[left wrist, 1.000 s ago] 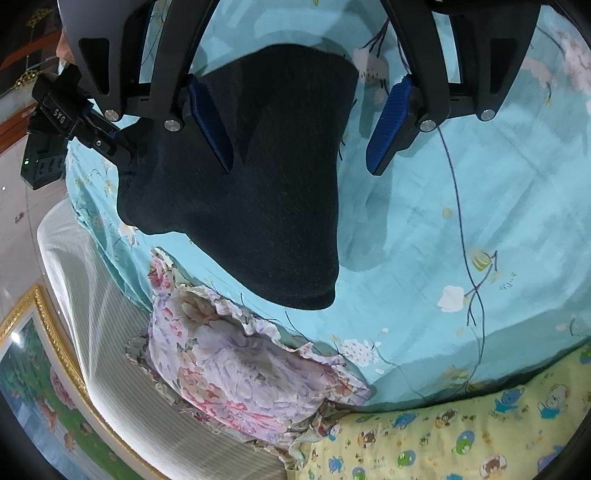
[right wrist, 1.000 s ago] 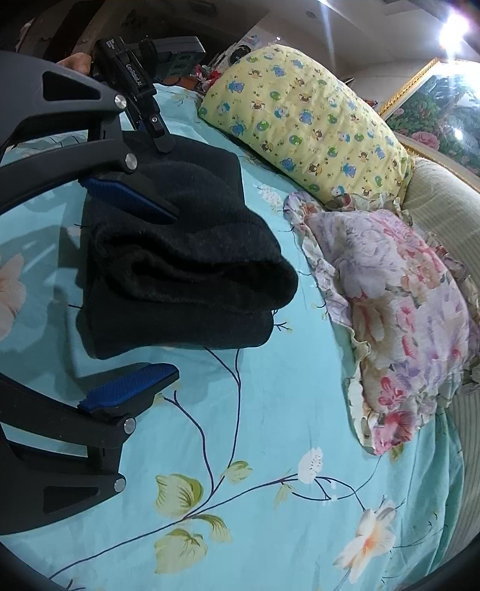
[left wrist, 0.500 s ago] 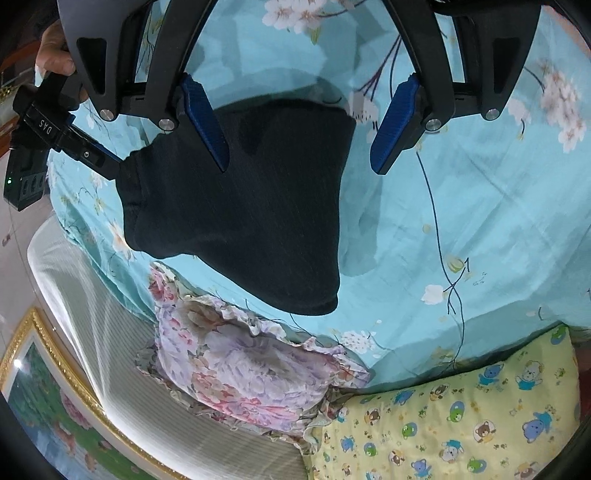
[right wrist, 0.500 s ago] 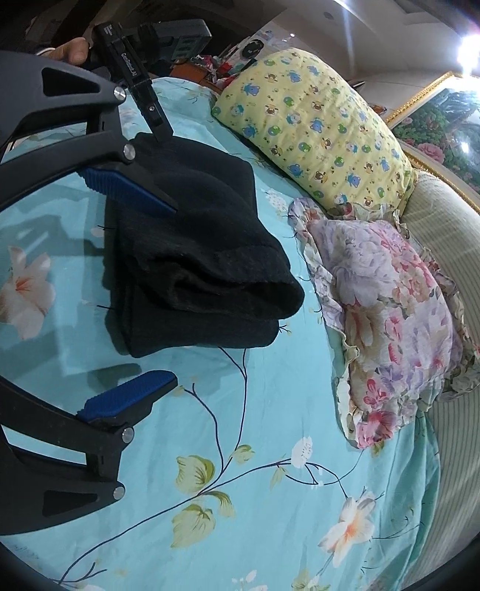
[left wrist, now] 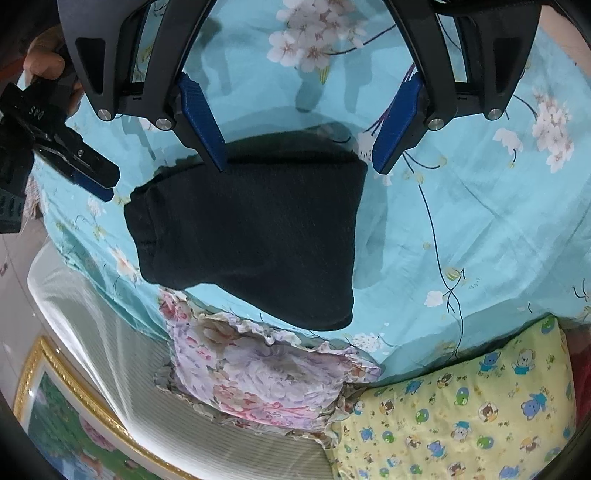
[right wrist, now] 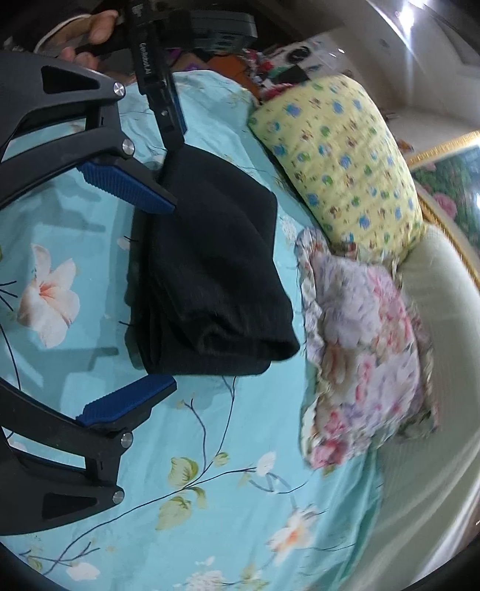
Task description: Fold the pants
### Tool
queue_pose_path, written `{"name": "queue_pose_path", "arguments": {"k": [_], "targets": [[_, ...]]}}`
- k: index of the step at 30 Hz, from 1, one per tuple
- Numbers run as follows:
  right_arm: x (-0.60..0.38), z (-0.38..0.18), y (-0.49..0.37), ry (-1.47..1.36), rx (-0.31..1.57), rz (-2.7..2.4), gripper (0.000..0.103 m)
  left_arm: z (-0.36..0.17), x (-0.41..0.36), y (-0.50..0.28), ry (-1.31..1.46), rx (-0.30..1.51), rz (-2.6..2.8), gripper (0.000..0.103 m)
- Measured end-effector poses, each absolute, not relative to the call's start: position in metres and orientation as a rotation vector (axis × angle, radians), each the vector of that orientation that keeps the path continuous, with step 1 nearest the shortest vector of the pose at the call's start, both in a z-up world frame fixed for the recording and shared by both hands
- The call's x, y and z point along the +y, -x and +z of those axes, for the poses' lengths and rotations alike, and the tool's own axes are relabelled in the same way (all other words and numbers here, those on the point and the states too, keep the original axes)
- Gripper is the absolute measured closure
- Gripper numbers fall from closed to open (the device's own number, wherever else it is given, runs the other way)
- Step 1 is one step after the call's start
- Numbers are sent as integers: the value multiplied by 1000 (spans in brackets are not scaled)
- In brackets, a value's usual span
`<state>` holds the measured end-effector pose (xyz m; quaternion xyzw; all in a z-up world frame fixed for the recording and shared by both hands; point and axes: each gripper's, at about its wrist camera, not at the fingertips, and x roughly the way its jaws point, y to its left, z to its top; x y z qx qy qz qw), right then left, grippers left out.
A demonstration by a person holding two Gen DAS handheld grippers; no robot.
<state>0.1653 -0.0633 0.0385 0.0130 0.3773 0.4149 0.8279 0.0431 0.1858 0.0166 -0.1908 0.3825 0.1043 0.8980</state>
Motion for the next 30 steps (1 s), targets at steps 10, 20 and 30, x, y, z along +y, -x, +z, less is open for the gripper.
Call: {"name": "queue_pose_path", "arguments": {"k": [10, 20, 30], "targets": [[-53, 35, -137, 114, 732, 884, 9, 10, 172, -38, 322, 806, 266, 20], [-50, 21, -131, 132, 749, 871, 9, -7, 153, -39, 234, 842, 296, 18], [-44, 9, -130, 129, 753, 875, 8, -22, 151, -45, 219, 852, 320, 17]]}}
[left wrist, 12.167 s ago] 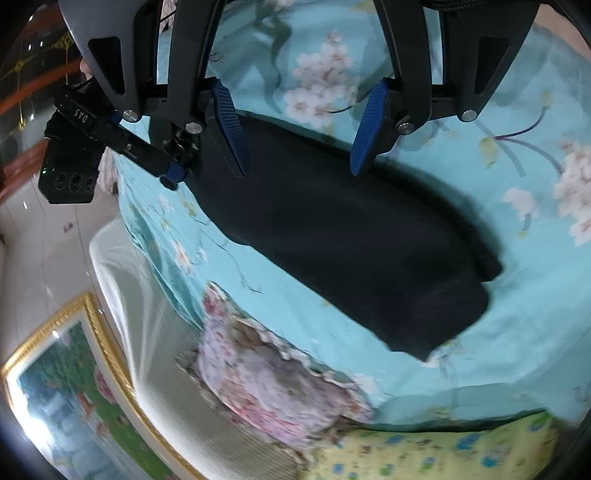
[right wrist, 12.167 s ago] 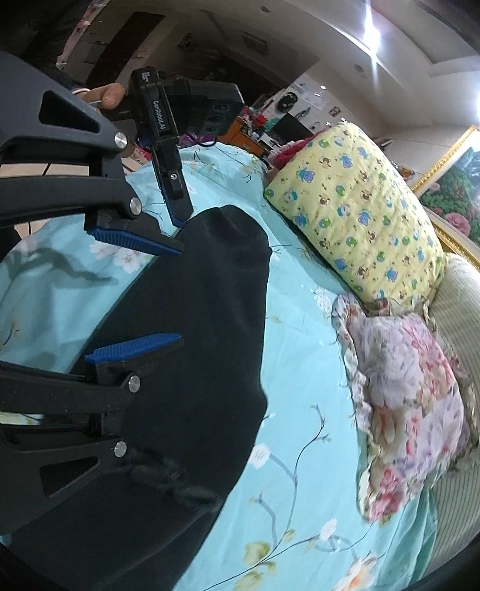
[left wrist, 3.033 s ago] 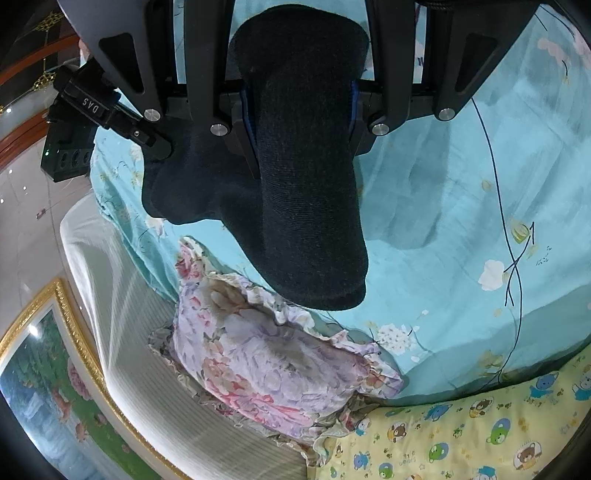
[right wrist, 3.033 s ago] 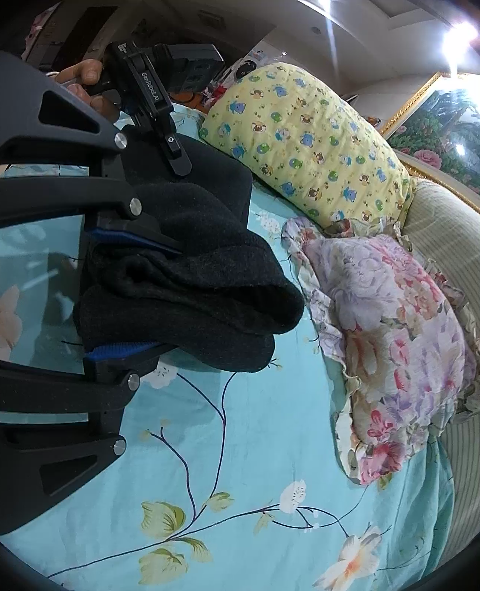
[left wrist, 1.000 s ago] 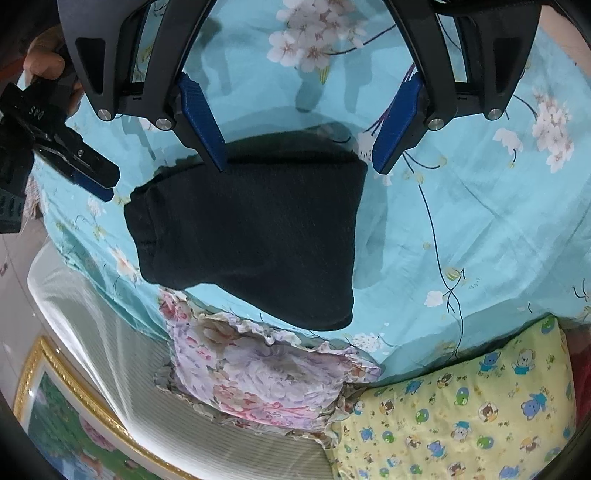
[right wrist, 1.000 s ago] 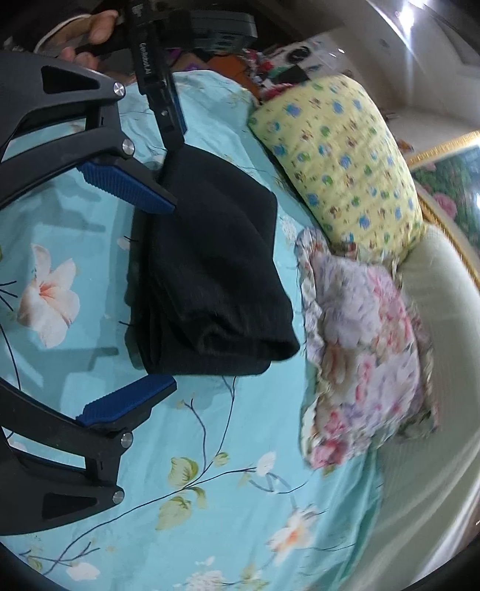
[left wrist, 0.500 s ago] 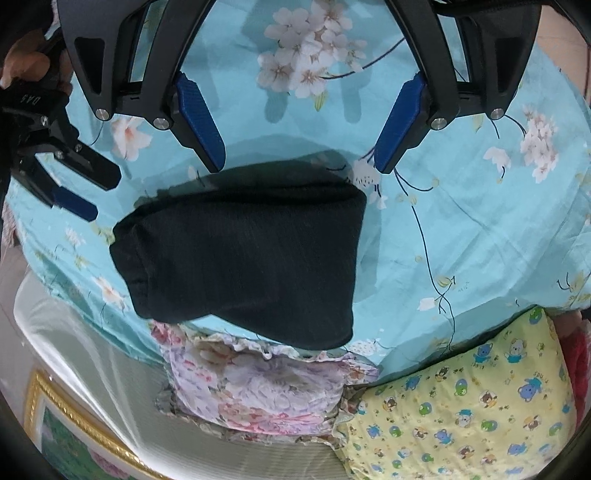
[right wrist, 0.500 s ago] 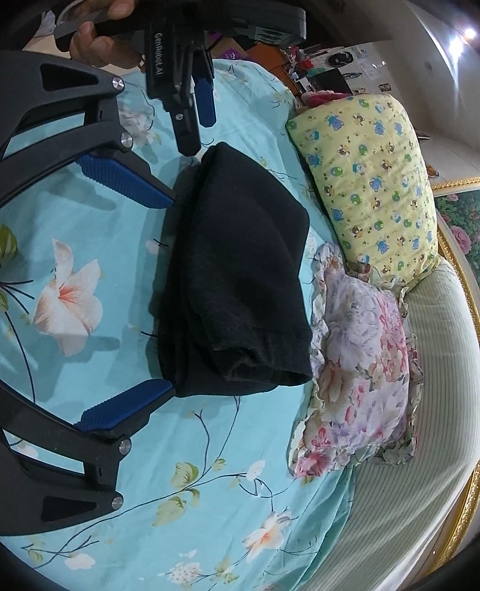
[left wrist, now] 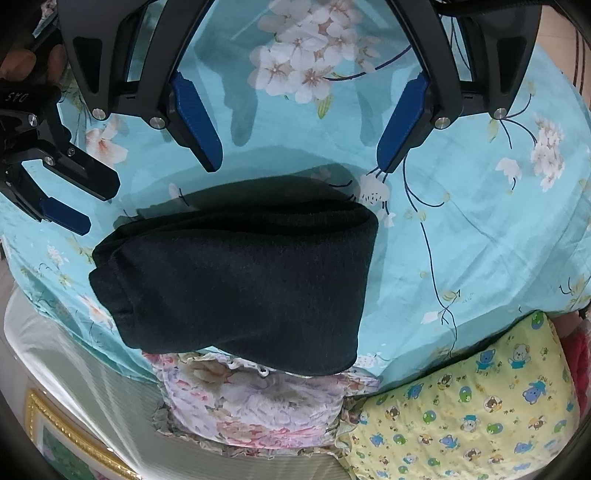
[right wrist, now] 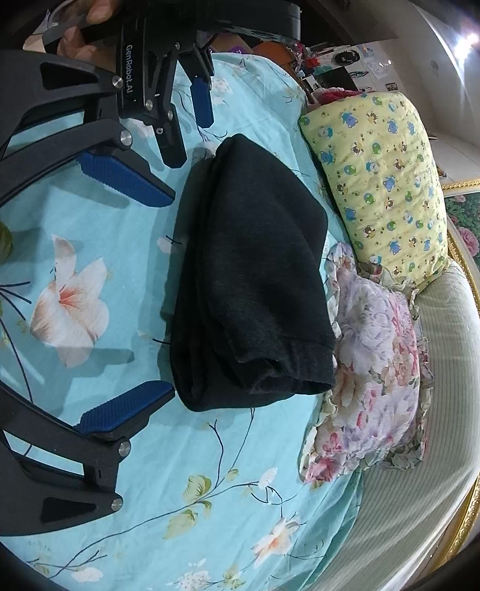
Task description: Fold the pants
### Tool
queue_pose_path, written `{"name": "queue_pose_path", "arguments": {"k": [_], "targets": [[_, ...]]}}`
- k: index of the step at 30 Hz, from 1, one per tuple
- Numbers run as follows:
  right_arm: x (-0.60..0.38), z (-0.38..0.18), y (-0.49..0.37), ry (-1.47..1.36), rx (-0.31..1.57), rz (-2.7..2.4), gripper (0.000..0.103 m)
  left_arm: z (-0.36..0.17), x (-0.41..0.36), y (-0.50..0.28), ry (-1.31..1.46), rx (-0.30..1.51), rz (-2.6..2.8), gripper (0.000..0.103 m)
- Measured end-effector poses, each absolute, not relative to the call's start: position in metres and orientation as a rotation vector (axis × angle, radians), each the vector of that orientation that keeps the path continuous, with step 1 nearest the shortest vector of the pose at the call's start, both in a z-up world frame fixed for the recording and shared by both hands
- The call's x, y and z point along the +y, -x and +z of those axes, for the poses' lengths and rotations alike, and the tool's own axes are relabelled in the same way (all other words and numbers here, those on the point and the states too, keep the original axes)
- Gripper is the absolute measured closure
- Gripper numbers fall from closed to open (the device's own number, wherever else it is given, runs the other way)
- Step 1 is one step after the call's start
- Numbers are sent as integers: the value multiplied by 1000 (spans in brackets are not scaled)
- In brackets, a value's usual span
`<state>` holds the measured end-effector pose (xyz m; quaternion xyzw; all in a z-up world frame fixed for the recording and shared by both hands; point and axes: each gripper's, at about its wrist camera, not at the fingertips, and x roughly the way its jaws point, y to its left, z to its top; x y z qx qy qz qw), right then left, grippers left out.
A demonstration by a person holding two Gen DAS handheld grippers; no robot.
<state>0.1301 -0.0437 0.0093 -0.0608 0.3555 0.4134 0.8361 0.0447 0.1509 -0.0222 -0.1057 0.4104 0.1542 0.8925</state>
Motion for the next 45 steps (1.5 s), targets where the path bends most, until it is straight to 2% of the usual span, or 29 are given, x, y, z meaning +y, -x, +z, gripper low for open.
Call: {"name": "queue_pose_path", "arguments": {"k": [31, 45], "targets": [[-41, 0, -144, 77, 776, 892, 8, -28, 142, -63, 157, 856, 314, 17], [-43, 6, -140, 79, 731, 890, 8, -21, 141, -58, 161, 815, 314, 17]]}}
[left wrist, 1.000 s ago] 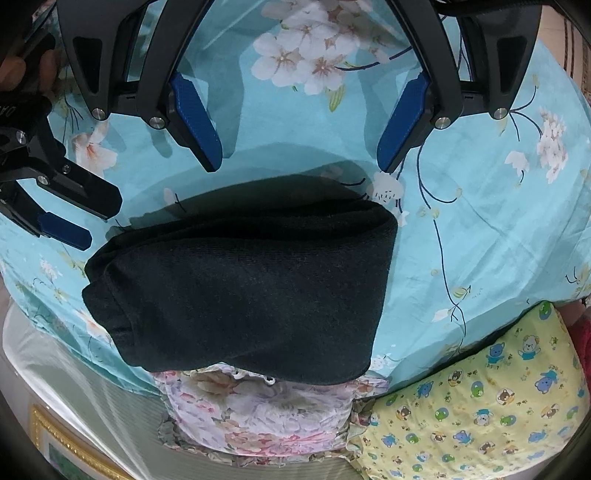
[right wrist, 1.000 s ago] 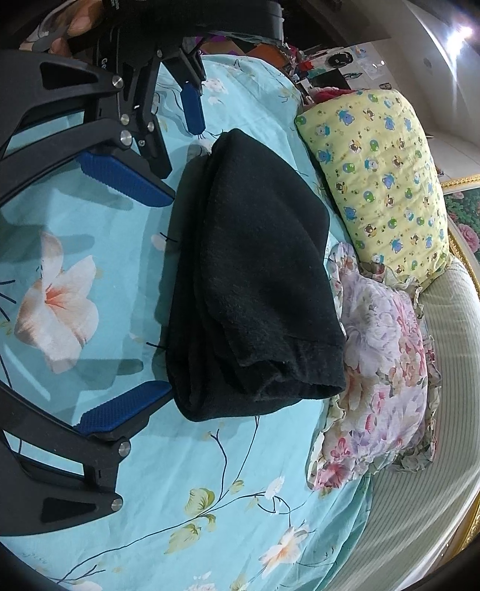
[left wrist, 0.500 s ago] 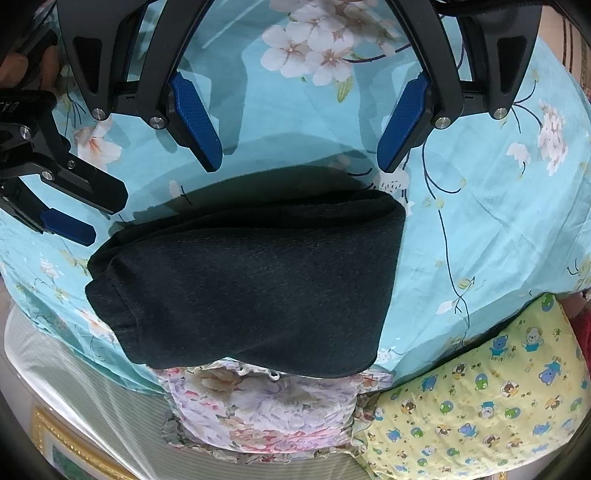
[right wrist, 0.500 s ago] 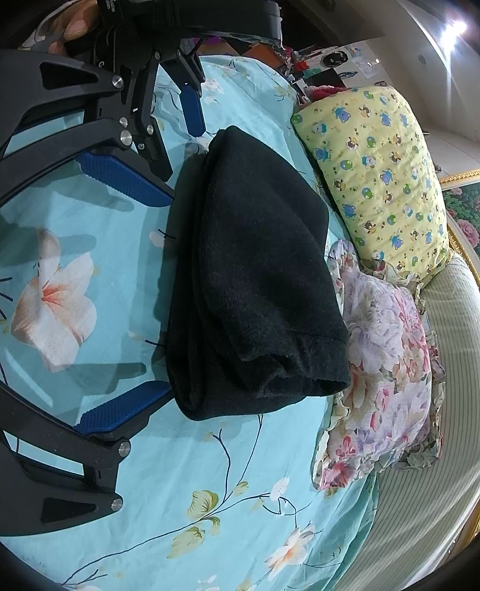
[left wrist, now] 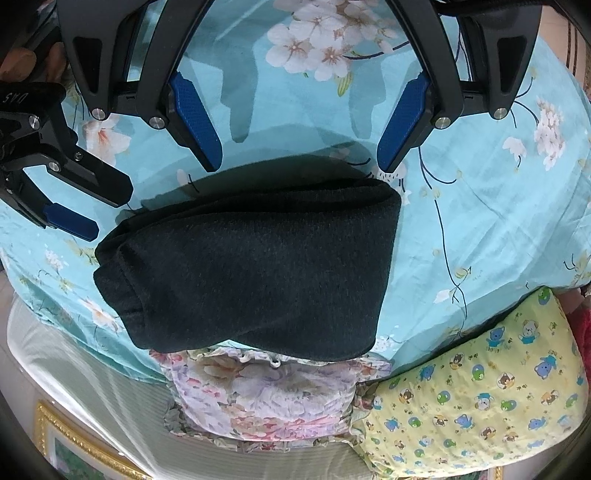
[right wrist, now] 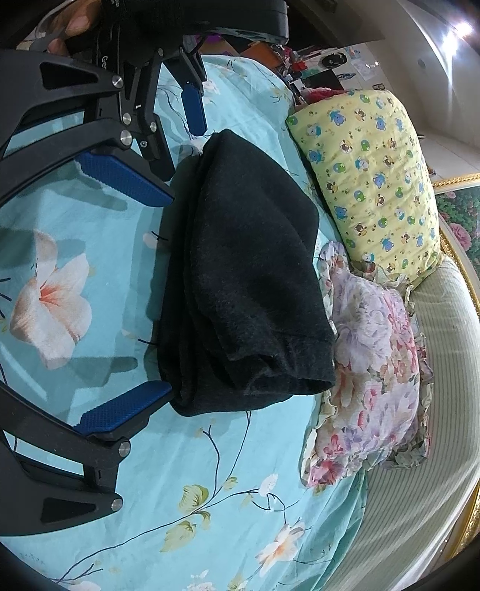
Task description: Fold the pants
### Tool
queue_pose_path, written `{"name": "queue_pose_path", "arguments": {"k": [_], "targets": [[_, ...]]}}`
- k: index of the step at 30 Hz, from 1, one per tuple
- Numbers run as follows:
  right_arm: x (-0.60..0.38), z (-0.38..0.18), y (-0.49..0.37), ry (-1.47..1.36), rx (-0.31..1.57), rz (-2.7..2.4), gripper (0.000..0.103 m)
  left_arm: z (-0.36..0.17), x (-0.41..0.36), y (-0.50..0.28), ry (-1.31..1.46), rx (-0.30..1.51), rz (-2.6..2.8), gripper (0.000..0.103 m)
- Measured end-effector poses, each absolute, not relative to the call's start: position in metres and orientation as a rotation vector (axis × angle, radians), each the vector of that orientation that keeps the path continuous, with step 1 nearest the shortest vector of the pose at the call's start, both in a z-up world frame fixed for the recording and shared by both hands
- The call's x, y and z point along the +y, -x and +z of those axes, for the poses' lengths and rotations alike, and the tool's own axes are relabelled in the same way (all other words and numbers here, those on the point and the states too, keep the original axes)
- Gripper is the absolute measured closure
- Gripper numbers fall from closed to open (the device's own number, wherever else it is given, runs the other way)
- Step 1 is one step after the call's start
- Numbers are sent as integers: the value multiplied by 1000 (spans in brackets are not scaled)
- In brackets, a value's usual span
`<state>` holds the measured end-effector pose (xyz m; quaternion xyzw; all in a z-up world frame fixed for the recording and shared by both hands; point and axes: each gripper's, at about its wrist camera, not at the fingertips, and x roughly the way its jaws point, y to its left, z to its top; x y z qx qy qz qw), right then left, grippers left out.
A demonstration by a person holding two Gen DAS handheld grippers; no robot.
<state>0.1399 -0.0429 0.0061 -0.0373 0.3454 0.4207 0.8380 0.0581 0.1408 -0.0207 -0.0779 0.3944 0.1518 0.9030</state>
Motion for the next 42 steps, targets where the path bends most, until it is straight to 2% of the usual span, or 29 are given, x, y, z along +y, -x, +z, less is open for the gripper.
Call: {"name": "queue_pose_path", "arguments": {"k": [42], "targets": [[-44, 12, -139, 79, 708, 892, 8, -15, 135, -57, 148, 797, 304, 16]]}}
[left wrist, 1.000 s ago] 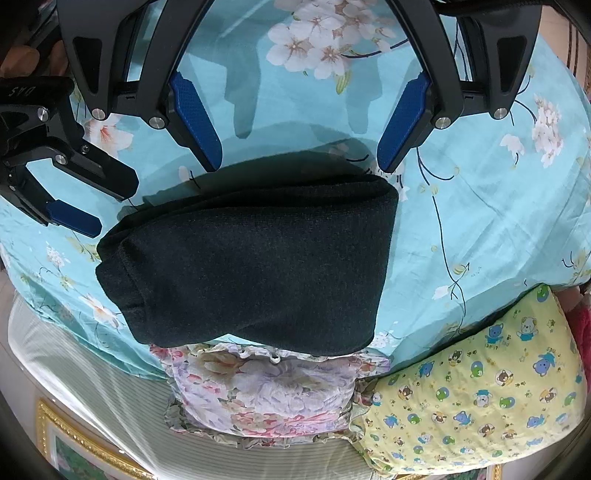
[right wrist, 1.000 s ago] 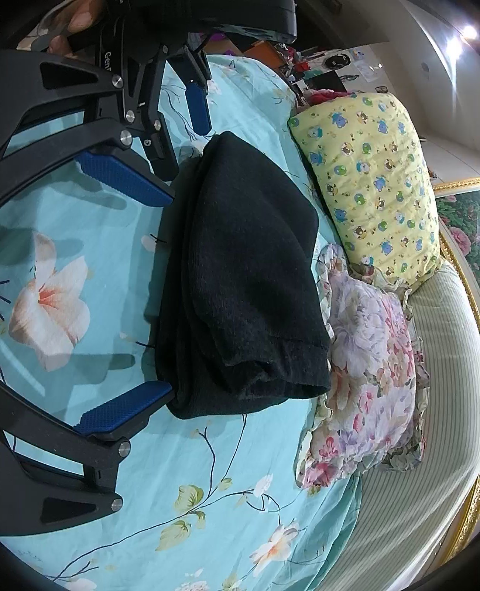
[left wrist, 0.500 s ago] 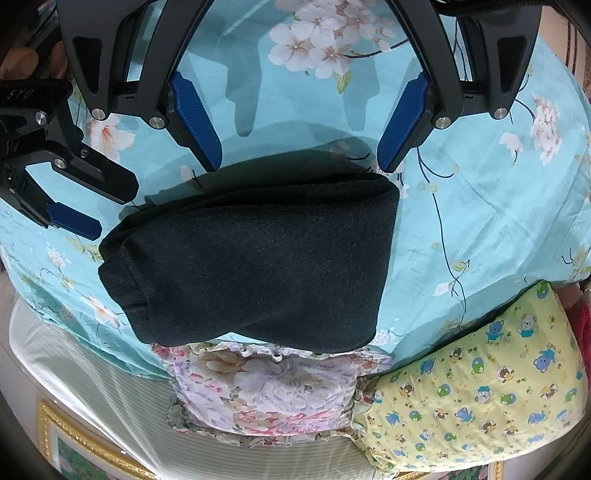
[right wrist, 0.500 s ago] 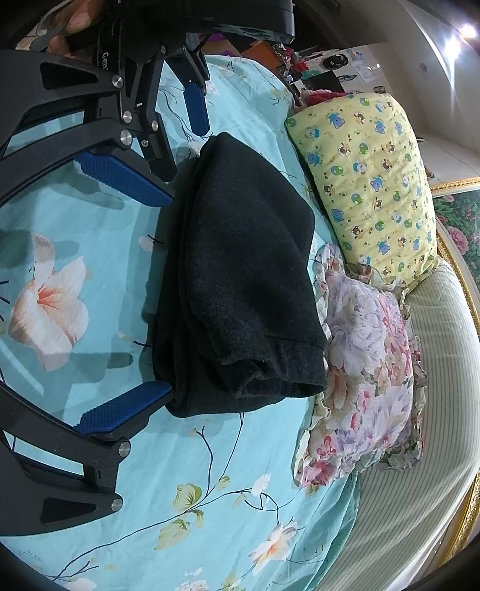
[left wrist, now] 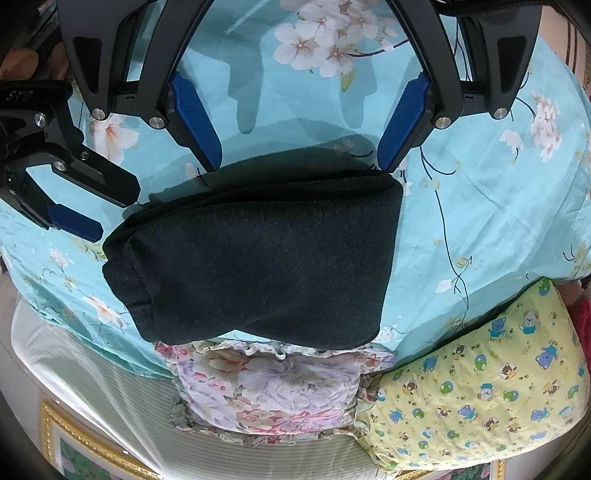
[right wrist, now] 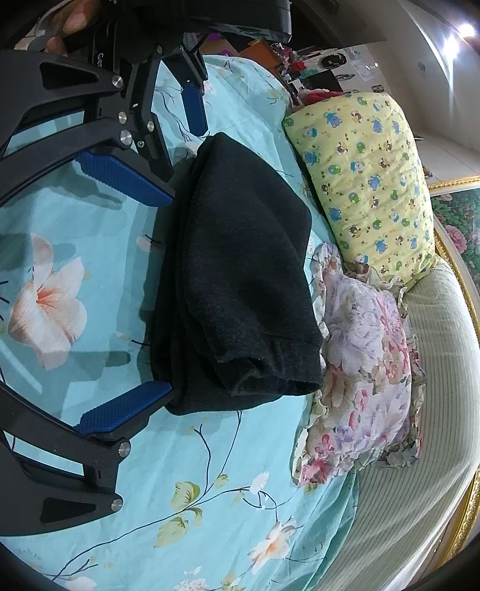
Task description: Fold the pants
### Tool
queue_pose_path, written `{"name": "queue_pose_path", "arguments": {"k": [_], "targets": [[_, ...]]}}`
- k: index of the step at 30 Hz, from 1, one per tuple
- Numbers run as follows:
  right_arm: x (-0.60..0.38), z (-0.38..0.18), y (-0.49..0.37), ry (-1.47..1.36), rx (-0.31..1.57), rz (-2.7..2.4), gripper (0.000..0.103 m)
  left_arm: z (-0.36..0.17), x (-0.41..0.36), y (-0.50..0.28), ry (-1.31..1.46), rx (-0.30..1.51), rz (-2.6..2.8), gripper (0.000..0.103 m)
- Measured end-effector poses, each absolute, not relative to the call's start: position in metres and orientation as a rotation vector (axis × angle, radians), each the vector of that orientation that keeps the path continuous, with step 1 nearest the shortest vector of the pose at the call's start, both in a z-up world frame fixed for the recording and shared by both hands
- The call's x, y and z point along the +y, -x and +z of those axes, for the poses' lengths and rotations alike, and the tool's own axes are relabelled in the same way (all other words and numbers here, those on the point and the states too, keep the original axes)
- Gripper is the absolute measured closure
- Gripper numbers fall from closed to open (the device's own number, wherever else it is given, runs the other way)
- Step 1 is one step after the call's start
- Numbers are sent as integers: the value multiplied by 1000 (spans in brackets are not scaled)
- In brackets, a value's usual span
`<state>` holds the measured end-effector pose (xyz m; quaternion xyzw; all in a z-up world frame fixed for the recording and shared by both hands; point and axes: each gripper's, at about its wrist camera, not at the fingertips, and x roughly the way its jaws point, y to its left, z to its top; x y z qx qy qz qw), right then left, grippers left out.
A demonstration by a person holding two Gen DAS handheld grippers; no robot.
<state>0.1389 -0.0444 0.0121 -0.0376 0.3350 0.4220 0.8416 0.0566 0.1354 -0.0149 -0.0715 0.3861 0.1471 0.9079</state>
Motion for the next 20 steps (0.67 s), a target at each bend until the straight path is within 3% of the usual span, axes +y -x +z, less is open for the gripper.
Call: {"name": "queue_pose_path", "arguments": {"k": [20], "targets": [[-49, 25, -145, 60, 673, 874, 7, 4, 142, -63, 158, 745, 305, 16]]}}
